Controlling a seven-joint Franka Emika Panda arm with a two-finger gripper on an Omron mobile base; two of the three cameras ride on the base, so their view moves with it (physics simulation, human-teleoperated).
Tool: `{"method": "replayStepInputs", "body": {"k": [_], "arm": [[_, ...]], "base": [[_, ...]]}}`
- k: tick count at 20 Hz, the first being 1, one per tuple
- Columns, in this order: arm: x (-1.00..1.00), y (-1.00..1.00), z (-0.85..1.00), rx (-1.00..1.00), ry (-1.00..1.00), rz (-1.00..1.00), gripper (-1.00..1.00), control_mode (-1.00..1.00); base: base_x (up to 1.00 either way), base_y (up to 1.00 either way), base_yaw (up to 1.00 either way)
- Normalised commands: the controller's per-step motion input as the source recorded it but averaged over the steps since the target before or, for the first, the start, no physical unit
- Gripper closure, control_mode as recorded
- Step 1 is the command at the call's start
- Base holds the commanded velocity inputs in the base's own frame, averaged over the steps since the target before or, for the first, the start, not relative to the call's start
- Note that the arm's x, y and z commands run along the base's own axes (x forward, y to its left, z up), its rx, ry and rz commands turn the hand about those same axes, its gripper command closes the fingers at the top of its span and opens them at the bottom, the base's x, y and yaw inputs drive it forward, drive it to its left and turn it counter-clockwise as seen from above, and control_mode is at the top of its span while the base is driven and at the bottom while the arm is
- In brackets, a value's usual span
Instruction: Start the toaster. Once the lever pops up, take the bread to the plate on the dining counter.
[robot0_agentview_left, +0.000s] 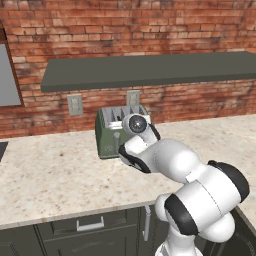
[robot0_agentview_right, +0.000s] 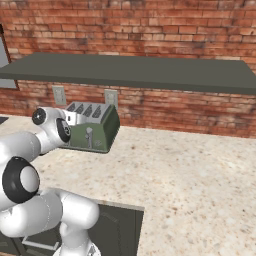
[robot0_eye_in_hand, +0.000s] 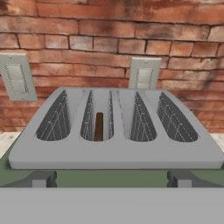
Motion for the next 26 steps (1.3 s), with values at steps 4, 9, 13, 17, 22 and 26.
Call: {"method": "replayStepInputs", "body": {"k": [4,9,13,17,22,26], "arm": [[0.01,0.0,0.0,0.0,0.0,0.0,-1.0,-1.0],[0.06,0.0,0.0,0.0,0.0,0.0,-1.0,-1.0],[0.01,0.0,0.0,0.0,0.0,0.0,-1.0,-1.0],[0.0,0.04,0.0,0.0,0.0,0.0,-1.0,-1.0],[0.0,0.11,0.0,0.0,0.0,0.01,-1.0,-1.0],[0.0,0.06,0.0,0.0,0.0,0.01,-1.0,-1.0]], "base": [[0.0,0.0,0.0],[0.0,0.0,0.0],[0.0,0.0,0.0],[0.0,0.0,0.0],[0.0,0.0,0.0],[0.0,0.0,0.0]]}}
